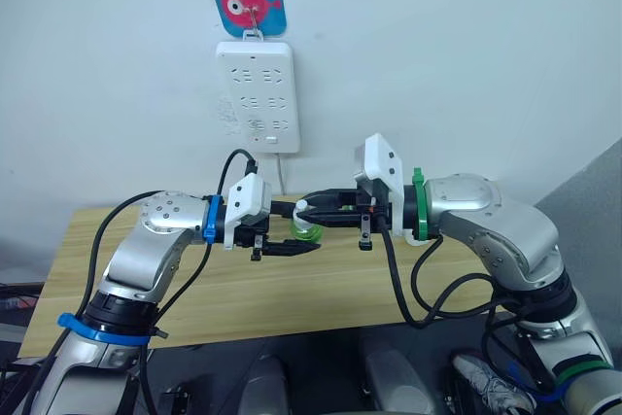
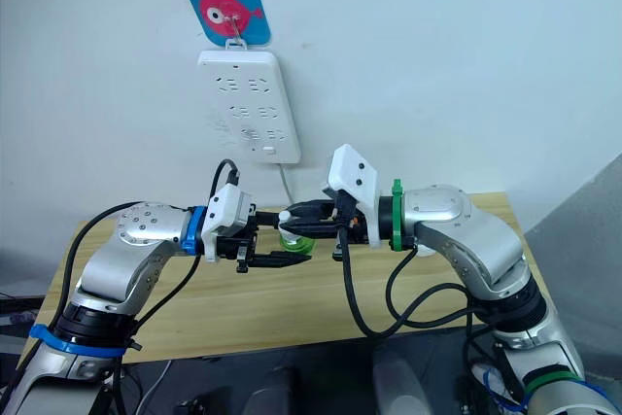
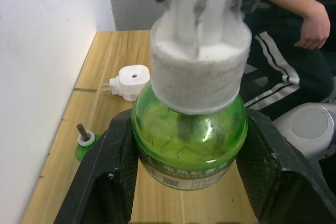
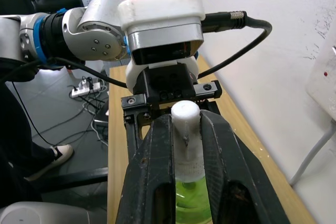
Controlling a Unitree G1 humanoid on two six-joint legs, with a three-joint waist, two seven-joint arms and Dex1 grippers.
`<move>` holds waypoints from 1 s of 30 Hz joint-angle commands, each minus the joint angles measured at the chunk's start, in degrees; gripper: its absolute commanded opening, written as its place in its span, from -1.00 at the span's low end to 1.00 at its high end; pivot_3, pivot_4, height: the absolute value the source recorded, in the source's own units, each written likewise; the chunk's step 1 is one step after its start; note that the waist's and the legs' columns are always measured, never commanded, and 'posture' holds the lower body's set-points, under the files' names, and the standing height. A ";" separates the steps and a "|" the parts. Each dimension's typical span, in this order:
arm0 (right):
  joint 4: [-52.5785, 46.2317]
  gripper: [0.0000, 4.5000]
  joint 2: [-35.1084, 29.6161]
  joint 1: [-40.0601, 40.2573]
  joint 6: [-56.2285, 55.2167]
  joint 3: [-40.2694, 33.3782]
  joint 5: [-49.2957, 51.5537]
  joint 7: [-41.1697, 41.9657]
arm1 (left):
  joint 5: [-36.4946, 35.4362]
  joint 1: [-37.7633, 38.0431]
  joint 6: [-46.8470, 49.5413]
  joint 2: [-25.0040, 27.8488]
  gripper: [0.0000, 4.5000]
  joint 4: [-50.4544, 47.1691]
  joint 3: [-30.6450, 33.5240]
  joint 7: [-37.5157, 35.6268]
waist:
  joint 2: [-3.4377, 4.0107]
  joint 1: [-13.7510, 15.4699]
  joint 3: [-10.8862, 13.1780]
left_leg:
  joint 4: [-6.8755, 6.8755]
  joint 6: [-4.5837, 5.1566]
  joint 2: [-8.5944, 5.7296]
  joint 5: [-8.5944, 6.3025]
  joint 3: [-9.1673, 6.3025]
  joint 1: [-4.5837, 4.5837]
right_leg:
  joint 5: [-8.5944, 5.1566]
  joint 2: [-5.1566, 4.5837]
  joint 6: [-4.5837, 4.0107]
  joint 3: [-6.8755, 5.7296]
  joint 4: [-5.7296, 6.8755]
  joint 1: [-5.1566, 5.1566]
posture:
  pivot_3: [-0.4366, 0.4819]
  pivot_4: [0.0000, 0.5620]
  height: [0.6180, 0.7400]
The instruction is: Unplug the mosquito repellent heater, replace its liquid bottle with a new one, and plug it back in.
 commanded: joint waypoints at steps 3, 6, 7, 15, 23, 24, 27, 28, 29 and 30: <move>-0.97 -0.85 0.83 -3.27 0.84 -5.76 5.46 0.85 | 1.71 2.02 -1.04 2.85 0.00 0.57 0.43 -0.92 | 0.00 -0.12 0.00 | -0.01 0.00 0.01 0.00 0.01 0.01 | 0.00 0.00 0.00 0.01 0.00 0.00 | -0.36 -0.41 0.75; -0.37 -0.85 -0.11 -4.10 2.20 -9.39 8.09 0.67 | 3.62 3.90 -2.44 4.26 0.00 2.58 0.99 -0.23 | 0.00 -0.01 0.00 | -0.01 0.00 0.00 0.00 0.00 0.00 | 0.00 -0.01 0.00 0.00 0.00 0.00 | -0.35 -0.40 0.75; -0.32 -0.85 -1.04 -3.50 1.97 -9.66 7.52 0.61 | 4.24 4.53 -2.94 4.61 0.00 3.16 1.40 0.29 | 0.01 0.00 -0.01 | 0.00 0.00 0.00 0.00 -0.01 0.00 | 0.00 -0.02 0.00 -0.01 0.00 0.00 | -0.35 -0.40 0.75; 11.70 -0.85 -3.21 15.11 -24.70 3.38 -17.44 -4.54 | 3.08 11.43 0.63 7.90 0.00 -2.61 4.45 2.35 | -0.02 0.57 0.03 | -0.07 0.02 -0.01 -0.01 0.05 -0.05 | -0.01 -0.02 -0.01 0.05 -0.05 -0.05 | -0.24 -0.28 0.75; 40.50 -0.85 7.29 19.69 -50.25 2.14 -28.22 -14.25 | 1.50 17.37 3.58 10.16 0.00 -8.54 6.73 3.40 | 0.00 1.39 0.12 | -0.02 0.02 0.03 -0.01 0.27 0.13 | 0.00 0.02 0.00 0.26 0.06 -0.01 | -0.13 -0.21 0.75; 44.00 -0.85 8.34 18.92 -51.31 1.52 -28.84 -15.60 | 1.38 17.70 3.78 10.29 0.00 -8.85 6.94 3.52 | 0.01 1.60 0.13 | -0.02 0.02 0.03 -0.01 0.27 0.13 | 0.00 0.02 0.00 0.27 0.06 -0.01 | -0.13 -0.21 0.75; 52.25 -0.85 10.53 16.66 -53.43 0.17 -30.43 -18.09 | 1.06 18.40 4.22 10.60 0.00 -9.60 7.37 3.72 | 0.06 2.20 0.17 | -0.02 0.02 0.02 -0.01 0.27 0.13 | 0.00 0.02 -0.01 0.27 0.07 -0.01 | -0.12 -0.21 0.75; 53.99 -0.85 10.97 16.07 -54.31 -0.16 -30.77 -18.38 | 0.95 18.49 4.37 10.67 0.00 -9.82 7.39 3.81 | 0.07 2.34 0.18 | -0.02 0.02 0.02 -0.01 0.28 0.14 | 0.01 0.02 -0.01 0.28 0.06 -0.01 | -0.12 -0.21 0.75; 55.50 -0.85 11.47 15.58 -54.68 -0.54 -30.67 -18.02 | 0.90 18.51 4.42 10.69 0.00 -9.95 7.40 3.91 | 0.08 2.56 0.19 | -0.02 0.02 0.02 -0.01 0.29 0.13 | 0.01 0.02 -0.01 0.28 0.05 -0.01 | -0.13 -0.22 0.75; 56.72 -0.85 11.82 15.24 -54.98 -0.90 -30.63 -17.73 | 0.89 18.46 4.42 10.68 0.00 -9.96 7.37 3.95 | 0.08 2.83 0.19 | -0.03 0.02 0.02 -0.01 0.29 0.13 | 0.00 0.02 -0.01 0.28 0.05 -0.01 | -0.13 -0.22 0.75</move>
